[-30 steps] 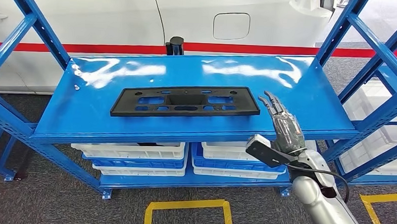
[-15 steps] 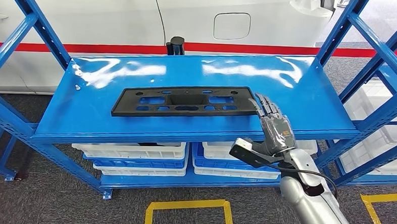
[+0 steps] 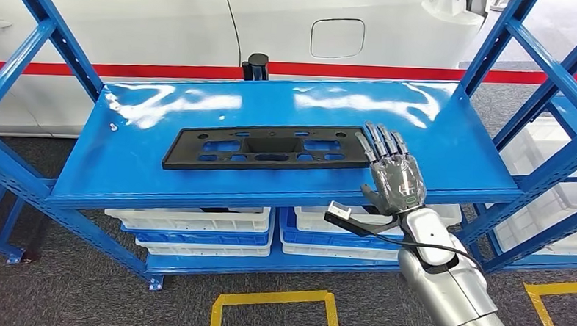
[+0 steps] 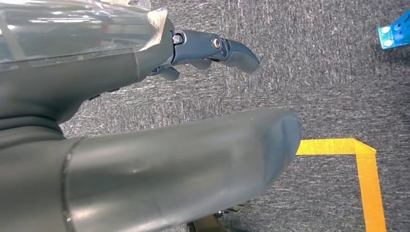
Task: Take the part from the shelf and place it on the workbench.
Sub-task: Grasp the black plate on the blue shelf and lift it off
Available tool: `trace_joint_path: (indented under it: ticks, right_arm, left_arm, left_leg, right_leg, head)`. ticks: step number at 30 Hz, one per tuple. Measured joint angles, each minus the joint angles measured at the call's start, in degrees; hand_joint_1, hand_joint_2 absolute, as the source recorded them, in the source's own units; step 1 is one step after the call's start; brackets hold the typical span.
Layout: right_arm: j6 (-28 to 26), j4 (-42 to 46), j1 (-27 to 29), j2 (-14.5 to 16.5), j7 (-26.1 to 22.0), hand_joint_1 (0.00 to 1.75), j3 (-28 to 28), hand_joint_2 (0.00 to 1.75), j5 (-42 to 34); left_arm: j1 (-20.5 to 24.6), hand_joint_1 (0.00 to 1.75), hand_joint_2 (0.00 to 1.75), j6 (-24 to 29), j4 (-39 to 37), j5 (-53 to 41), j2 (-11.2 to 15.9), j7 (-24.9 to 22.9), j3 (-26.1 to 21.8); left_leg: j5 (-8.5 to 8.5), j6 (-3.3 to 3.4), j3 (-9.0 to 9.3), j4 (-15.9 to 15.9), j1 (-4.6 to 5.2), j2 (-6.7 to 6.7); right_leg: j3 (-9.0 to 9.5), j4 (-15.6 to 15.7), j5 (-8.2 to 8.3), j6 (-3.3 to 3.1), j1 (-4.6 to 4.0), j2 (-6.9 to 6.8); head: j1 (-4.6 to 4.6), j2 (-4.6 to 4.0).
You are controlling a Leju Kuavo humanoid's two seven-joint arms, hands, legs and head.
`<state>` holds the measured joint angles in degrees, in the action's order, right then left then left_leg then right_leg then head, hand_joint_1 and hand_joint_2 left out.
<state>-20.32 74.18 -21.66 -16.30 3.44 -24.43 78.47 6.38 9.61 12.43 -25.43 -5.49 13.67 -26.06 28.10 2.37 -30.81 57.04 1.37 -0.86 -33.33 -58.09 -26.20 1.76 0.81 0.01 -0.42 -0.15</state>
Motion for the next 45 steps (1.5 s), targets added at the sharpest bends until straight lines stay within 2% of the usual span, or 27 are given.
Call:
trace_joint_path:
  ticks: [7, 15, 24, 31, 32, 35, 36, 37, 45]
  right_arm:
    - [3.1, -7.3, -2.4, 1.8, -1.6, 0.00, 1.7, 1.75, -1.6]
    - [-0.2, -15.0, -6.0, 3.3, -2.5, 0.00, 3.0, 1.75, -1.5]
    - [-0.7, -17.9, -7.4, 4.1, -2.6, 0.00, 3.6, 1.75, -1.4]
    - [-7.2, -20.0, -7.5, 4.5, -2.6, 0.00, 4.9, 1.75, 1.2]
    - [-8.0, -20.3, -7.4, 4.6, -2.7, 0.35, 5.2, 1.75, 1.6]
    - [-8.8, -20.9, -7.3, 4.8, -3.3, 1.65, 5.9, 1.75, 2.5]
    - [-8.7, -21.1, -7.3, 4.9, -3.6, 1.74, 6.0, 1.75, 2.8]
    - [-8.6, -21.3, -7.3, 5.1, -3.9, 1.75, 6.0, 1.75, 3.1]
    - [-8.4, -21.9, -7.2, 6.7, -4.8, 1.74, 5.8, 1.75, 4.8]
  left_arm:
    - [0.3, 0.00, 0.00, -0.1, 0.4, -0.4, -0.1, -1.0, 0.4]
    - [0.7, 0.00, 0.00, 0.2, 0.9, -0.7, -0.2, -1.4, 1.3]
    - [0.7, 0.00, 0.00, 0.3, 0.9, -0.7, -0.3, -1.4, 1.7]
    - [0.7, 0.00, 0.00, 1.1, 1.0, -1.7, -0.3, -1.8, 2.2]
    - [0.7, 0.00, 0.00, 1.2, 1.0, -1.9, -0.3, -1.9, 2.4]
    - [0.8, 0.00, 0.00, 1.3, 1.3, -2.2, -0.3, -2.3, 2.8]
    - [0.9, 0.00, 0.00, 1.3, 1.4, -2.4, -0.4, -2.4, 2.9]
    - [1.0, 0.00, 0.00, 1.3, 1.4, -2.6, -0.4, -2.5, 3.0]
    - [1.4, 0.00, 0.00, 1.3, 1.7, -3.0, -0.7, -3.1, 3.7]
  left_leg:
    - [0.00, 0.01, 0.06, 0.0, 0.01, 0.01]
    - [0.00, 0.01, 0.30, 0.0, 0.00, 0.02]
    - [0.00, 0.01, 0.49, 0.0, 0.01, 0.03]
    - [0.00, 0.01, 0.49, 0.0, 0.01, 0.02]
    - [0.00, 0.01, 0.48, 0.0, 0.01, 0.02]
    - [0.00, 0.01, 0.46, 0.0, 0.01, 0.02]
    - [0.00, 0.01, 0.45, 0.0, 0.01, 0.02]
    - [0.01, 0.01, 0.44, 0.0, 0.01, 0.03]
    - [0.00, 0.01, 0.39, 0.0, 0.01, 0.03]
  right_leg:
    - [0.04, 0.0, 0.01, 0.01, 0.00, 0.01]
    - [0.29, 0.0, 0.01, 0.01, 0.00, 0.01]
    - [0.47, 0.0, 0.01, 0.01, 0.00, 0.01]
    - [0.47, 0.0, 0.01, 0.01, 0.00, 0.01]
    - [0.46, 0.0, 0.01, 0.01, 0.00, 0.01]
    - [0.45, 0.0, 0.01, 0.01, 0.00, 0.01]
    - [0.44, 0.0, 0.01, 0.01, 0.00, 0.01]
    - [0.42, 0.0, 0.01, 0.01, 0.00, 0.01]
    - [0.36, 0.0, 0.01, 0.01, 0.00, 0.01]
  head:
    - [0.00, 0.00]
    - [0.00, 0.00]
    - [0.00, 0.00]
    - [0.00, 0.00]
    - [0.00, 0.00]
    - [0.00, 0.00]
    - [0.00, 0.00]
    - [0.00, 0.00]
    - [0.00, 0.00]
